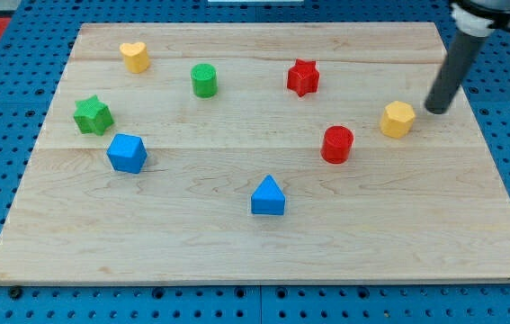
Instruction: Move the red circle to the bottom of the board
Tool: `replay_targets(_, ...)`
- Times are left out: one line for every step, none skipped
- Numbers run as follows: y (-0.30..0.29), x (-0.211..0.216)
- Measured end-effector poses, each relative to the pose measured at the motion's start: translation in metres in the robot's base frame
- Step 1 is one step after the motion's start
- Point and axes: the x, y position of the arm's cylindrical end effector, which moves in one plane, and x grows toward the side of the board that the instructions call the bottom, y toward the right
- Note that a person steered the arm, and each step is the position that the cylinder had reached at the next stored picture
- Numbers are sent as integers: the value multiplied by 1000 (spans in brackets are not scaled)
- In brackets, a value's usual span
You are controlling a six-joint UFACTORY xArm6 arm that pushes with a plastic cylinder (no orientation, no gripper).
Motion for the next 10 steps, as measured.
replay_targets(-51,-8)
replay_targets(-62,-16)
replay_targets(-161,-23)
replay_targets(-198,17)
replay_targets(-177,53)
replay_targets(-170,27)
replay_targets(-131,50)
replay_targets(-135,72)
replay_targets(-112,91)
replay_targets(-47,133)
